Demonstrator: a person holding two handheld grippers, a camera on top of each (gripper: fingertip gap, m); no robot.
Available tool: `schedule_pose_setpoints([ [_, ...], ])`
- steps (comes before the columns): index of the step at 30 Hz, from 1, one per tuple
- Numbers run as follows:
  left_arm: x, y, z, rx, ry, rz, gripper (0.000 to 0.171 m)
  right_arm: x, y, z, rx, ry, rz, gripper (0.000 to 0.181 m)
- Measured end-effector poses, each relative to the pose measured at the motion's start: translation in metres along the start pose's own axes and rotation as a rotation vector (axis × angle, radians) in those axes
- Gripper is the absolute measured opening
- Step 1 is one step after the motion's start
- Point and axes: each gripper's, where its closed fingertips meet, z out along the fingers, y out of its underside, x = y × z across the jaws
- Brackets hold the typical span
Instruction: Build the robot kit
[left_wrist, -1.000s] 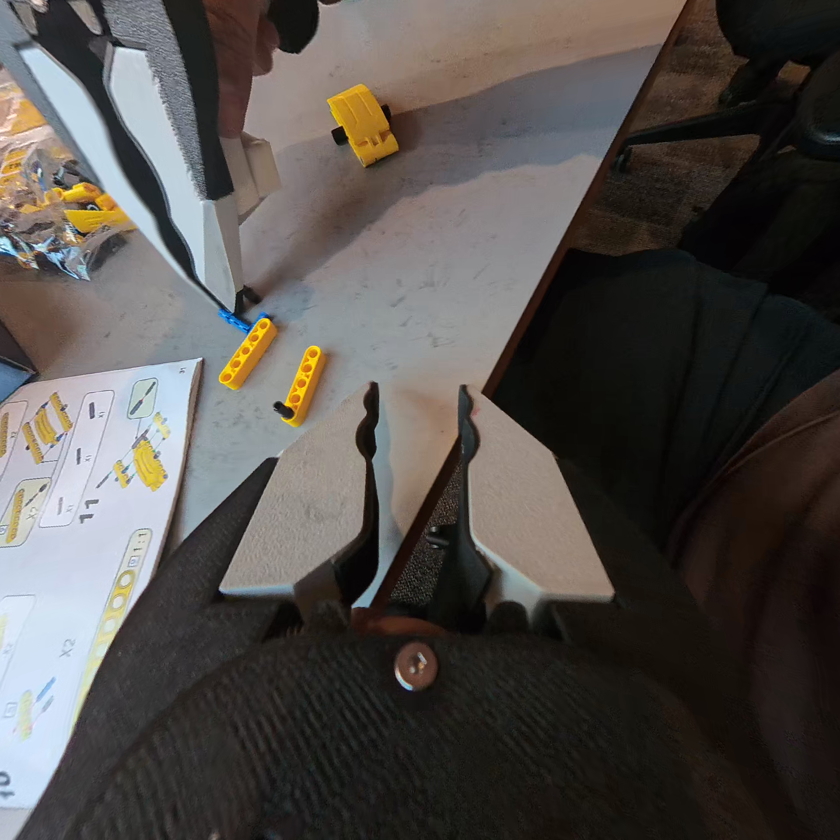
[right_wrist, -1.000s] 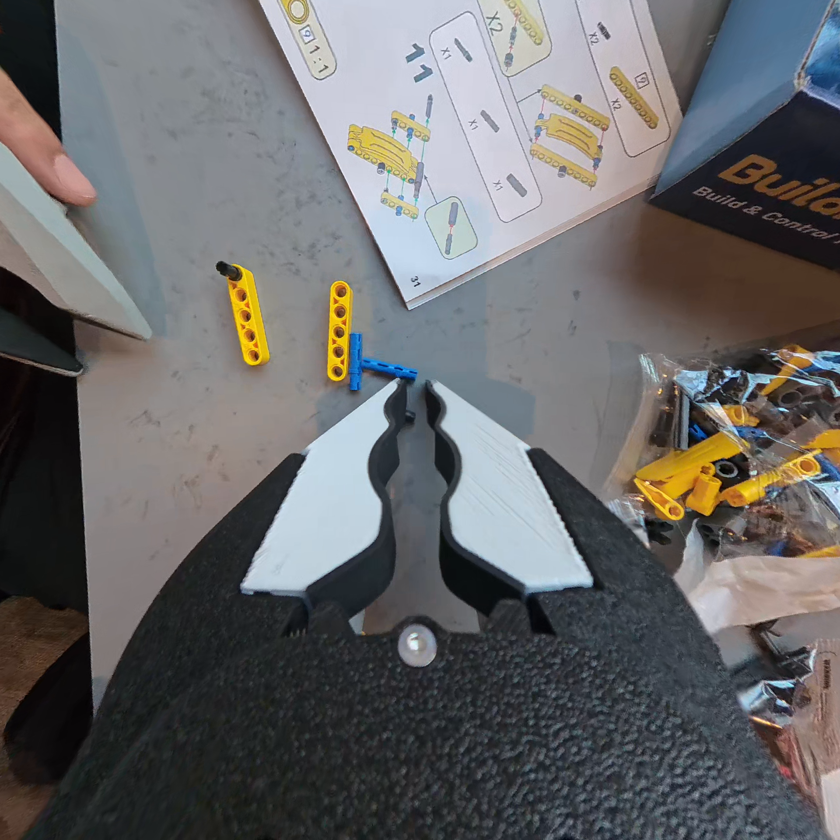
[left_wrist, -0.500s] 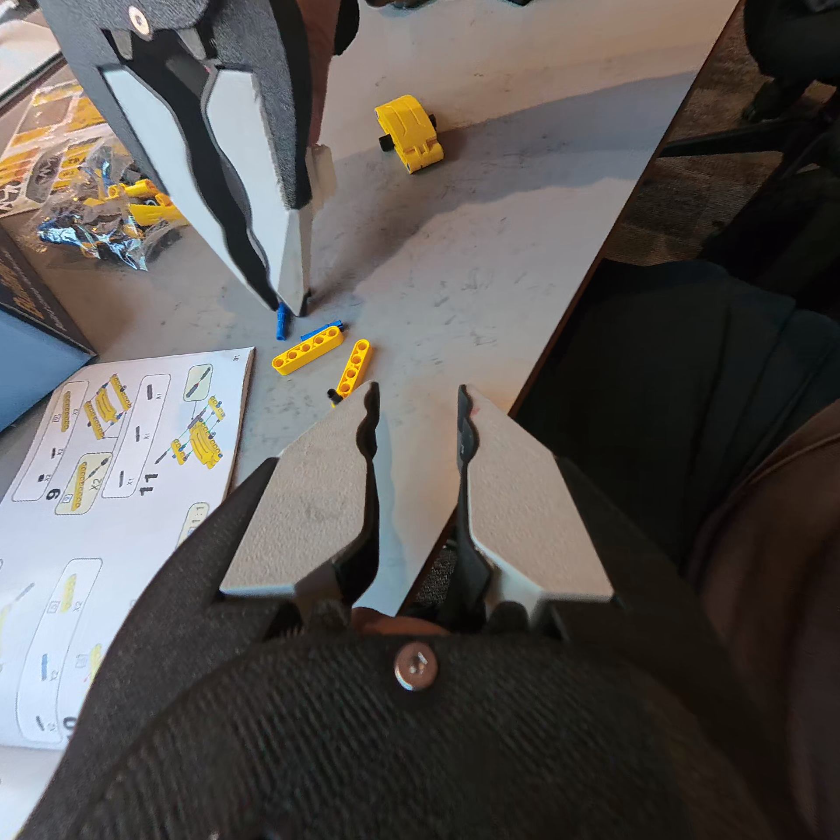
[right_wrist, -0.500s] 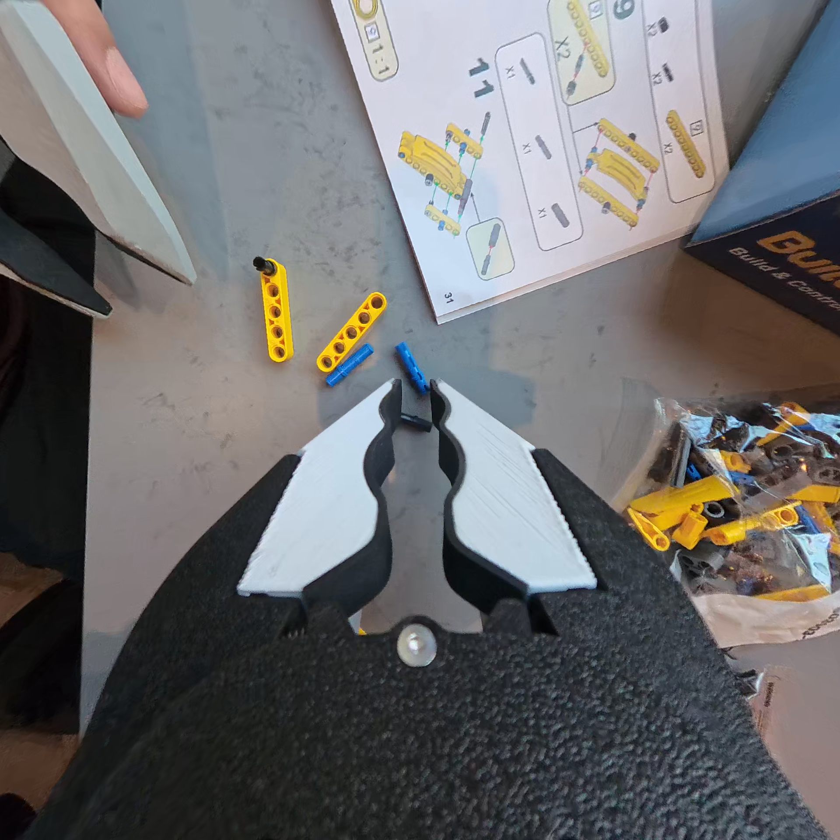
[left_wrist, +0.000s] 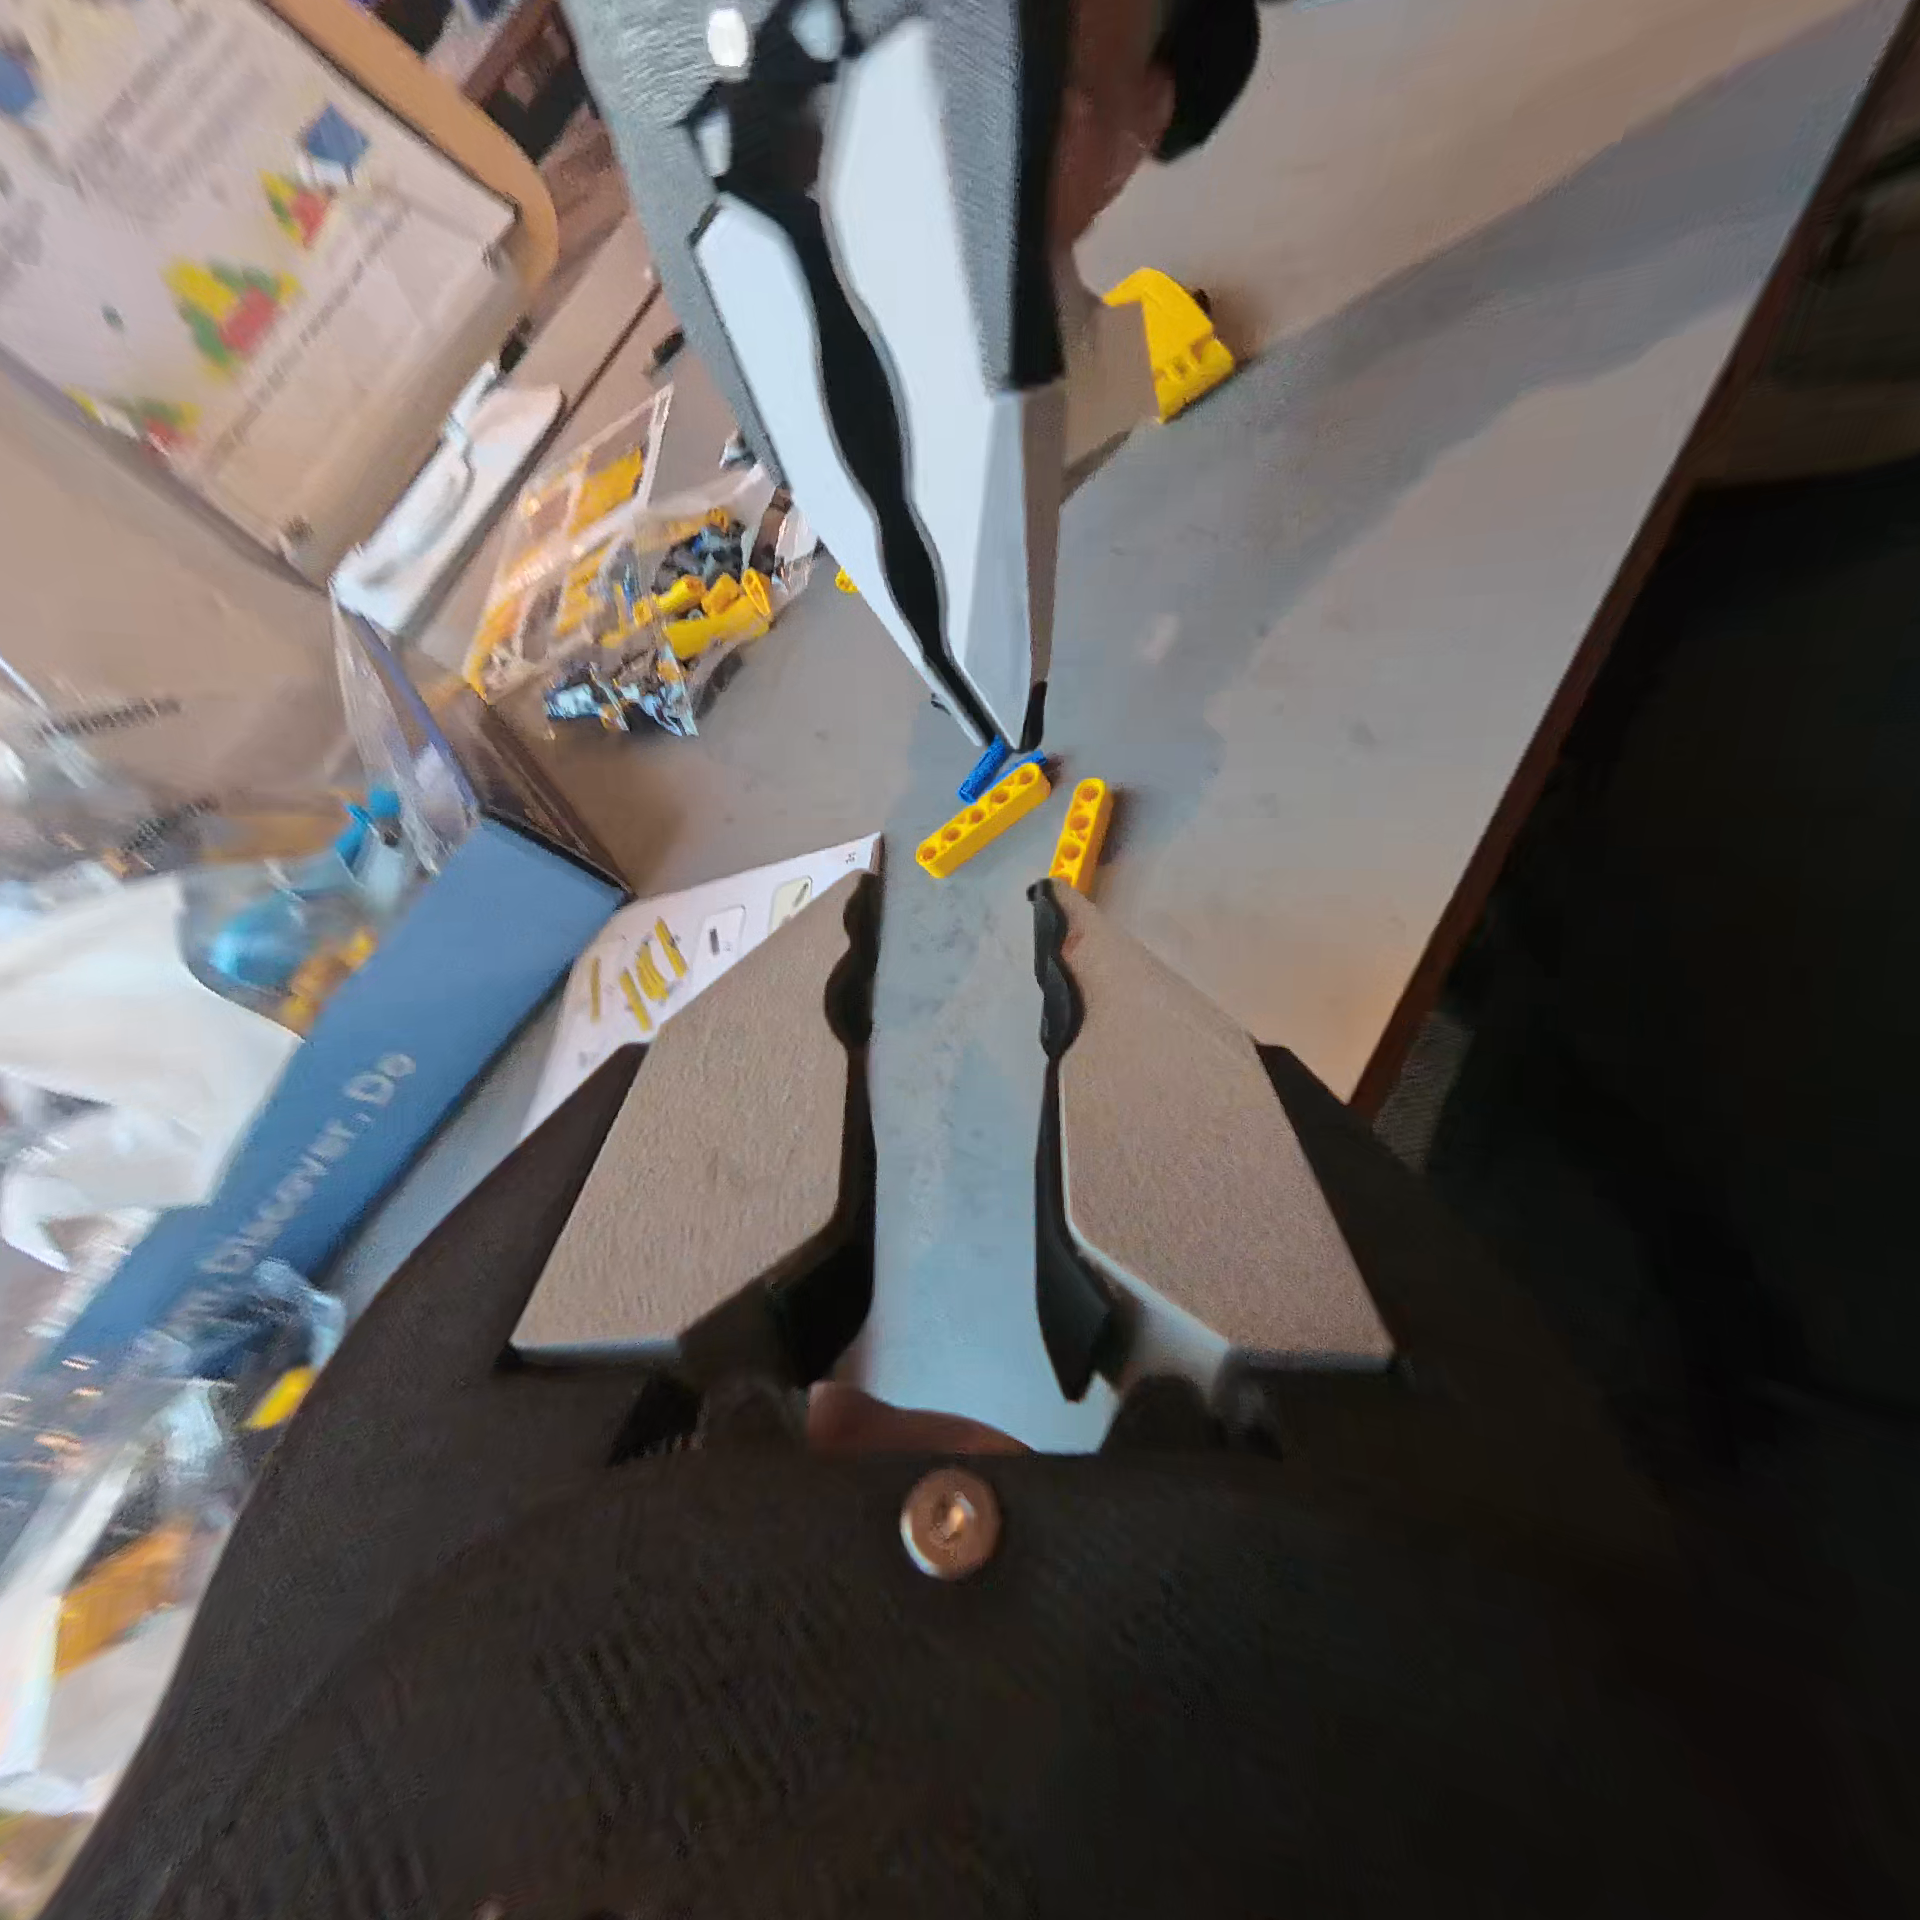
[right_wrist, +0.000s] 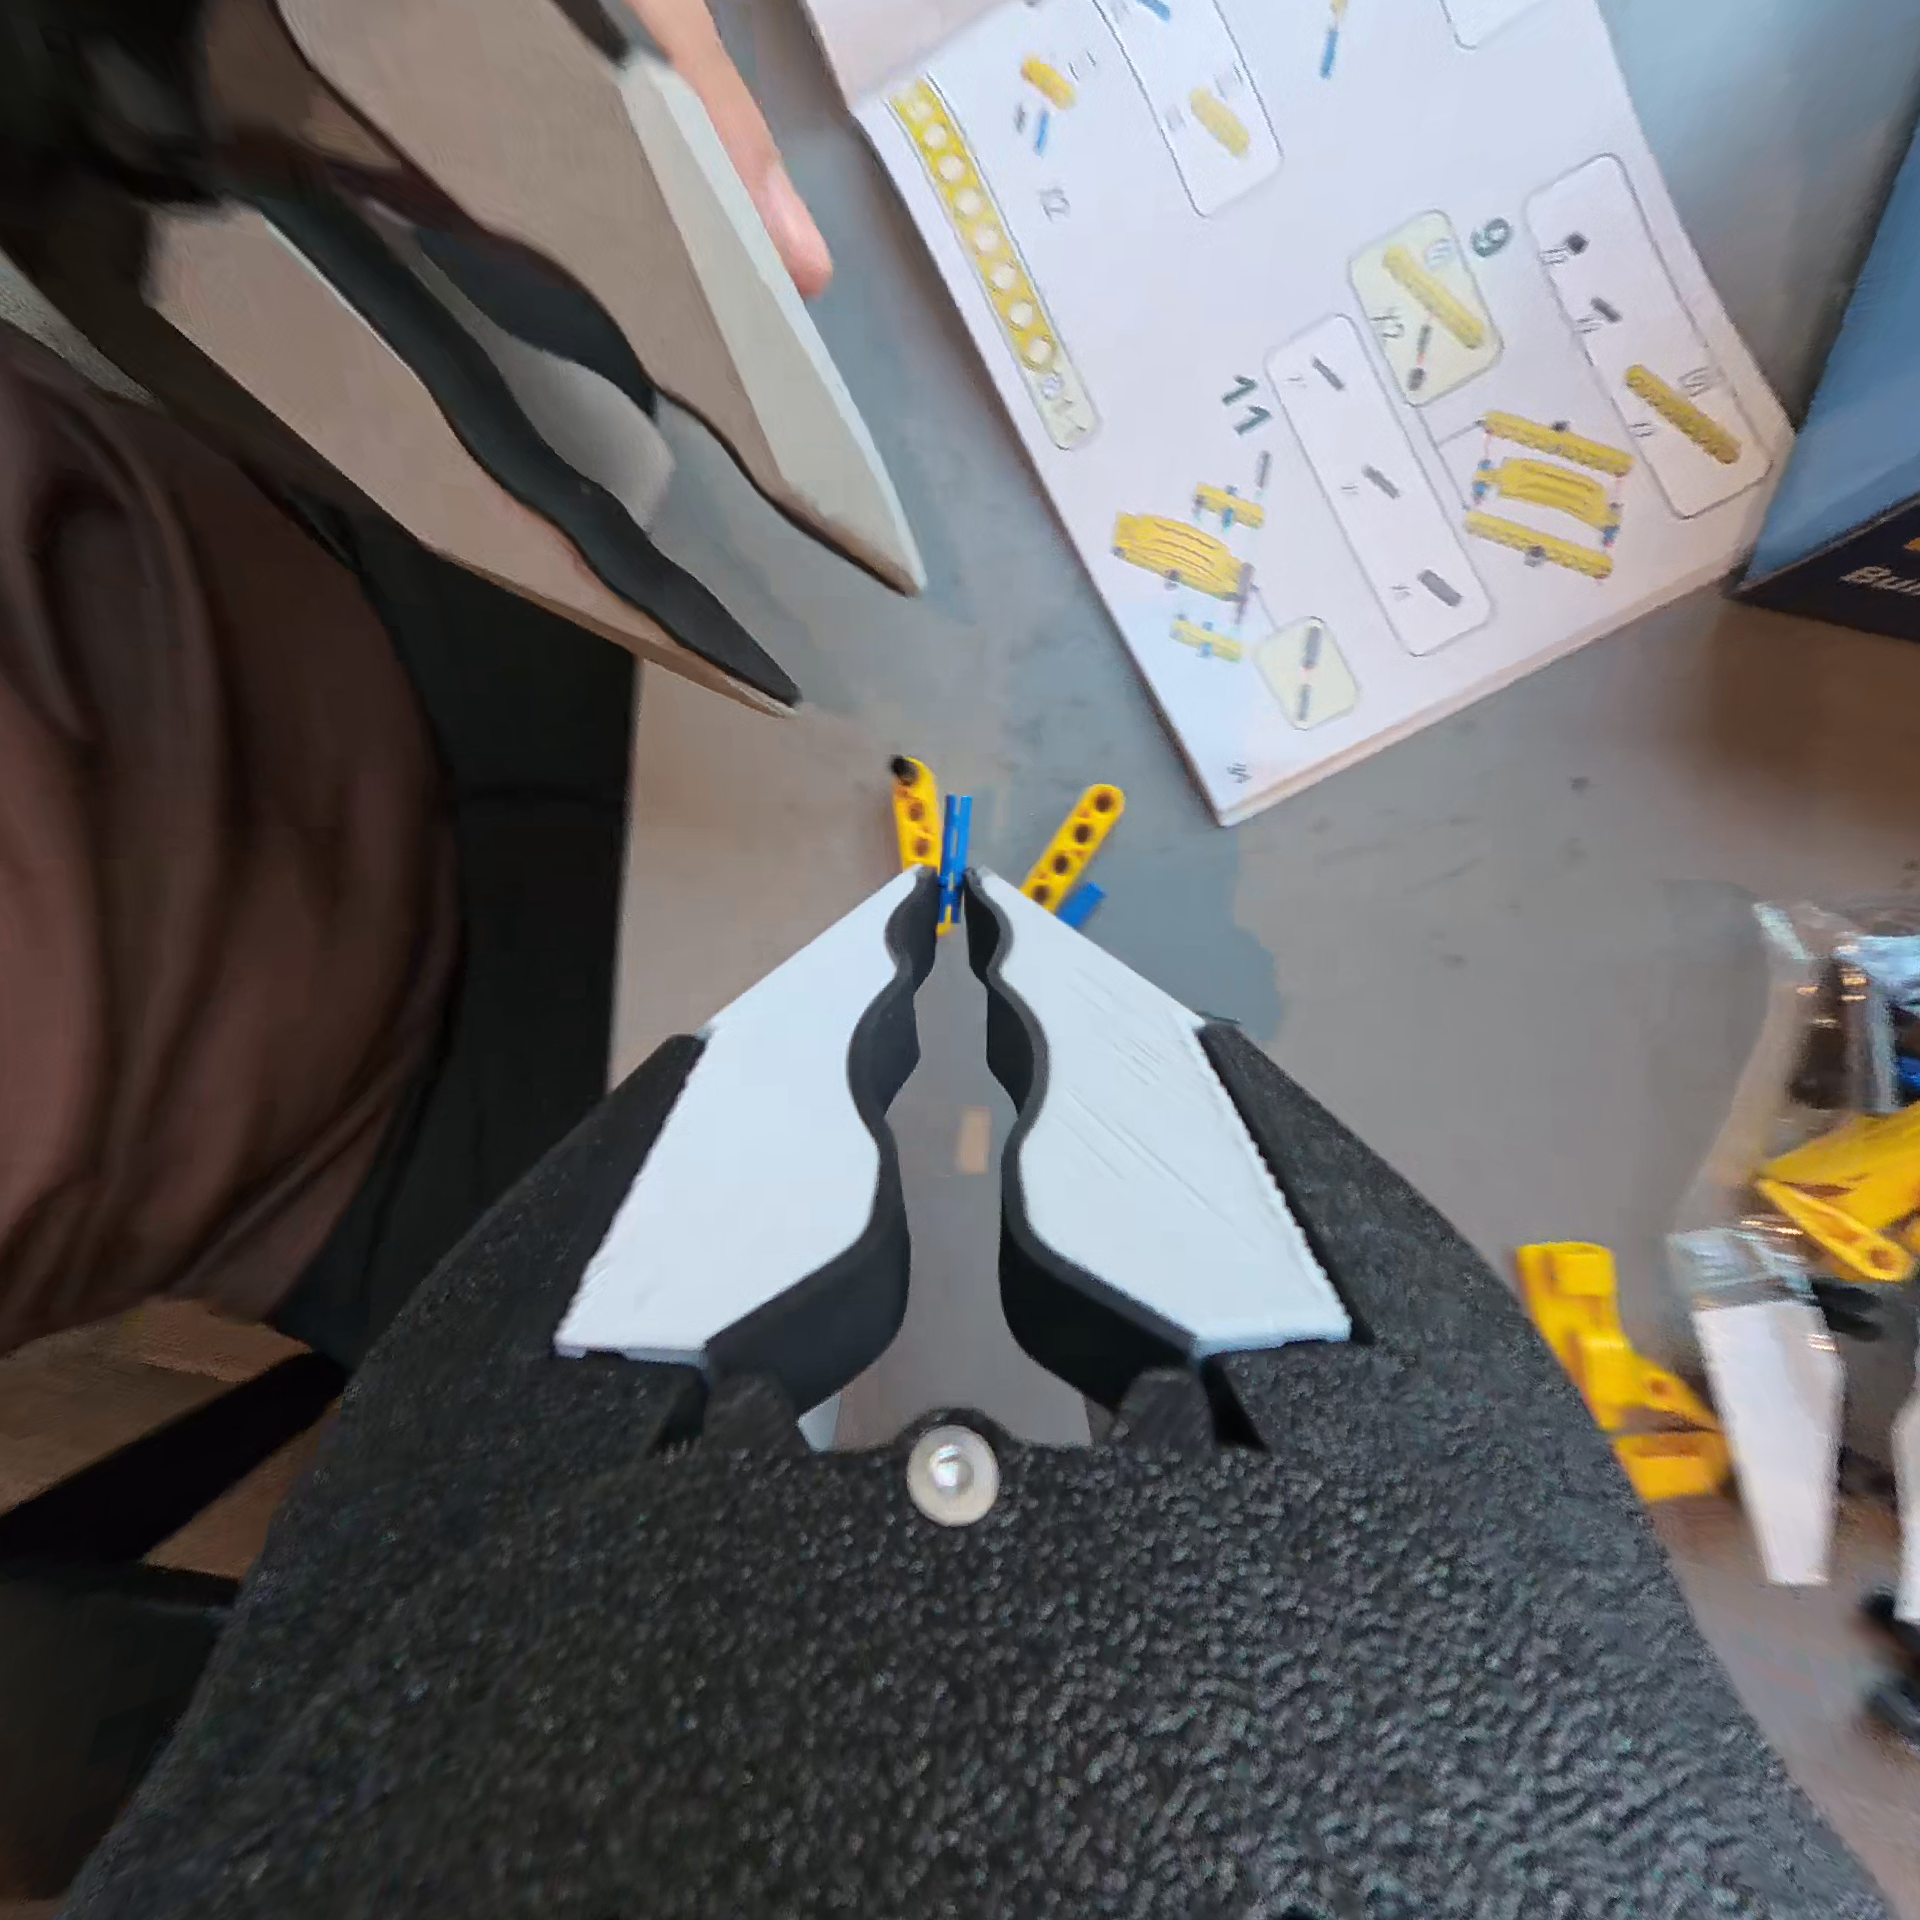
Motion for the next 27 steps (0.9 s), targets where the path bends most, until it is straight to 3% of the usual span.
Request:
schedule_pose_setpoints([
  [7, 0.014, -0.013, -0.002, 0.033, -0.152, 0.394, 0.018, -0.041, -0.011, -0.005, 0.035, -0.107, 0.142, 0.004],
  [13, 0.026, -0.021, -0.004, 0.051, -0.167, 0.485, 0.018, -0.054, -0.012, -0.004, 0.045, -0.158, 0.188, 0.004],
  [15, 0.03, -0.02, -0.003, 0.048, -0.154, 0.488, 0.003, -0.058, -0.013, -0.002, 0.048, -0.176, 0.192, 0.003],
  [21, 0.019, -0.018, 0.0, 0.048, -0.166, 0.348, 0.001, -0.048, -0.02, -0.006, 0.163, -0.111, 0.2, 0.004],
  [27, -0.003, -0.032, -0.009, 0.195, -0.127, -0.081, 0.001, -0.047, -0.047, -0.039, 0.545, 0.124, 0.077, 0.014],
])
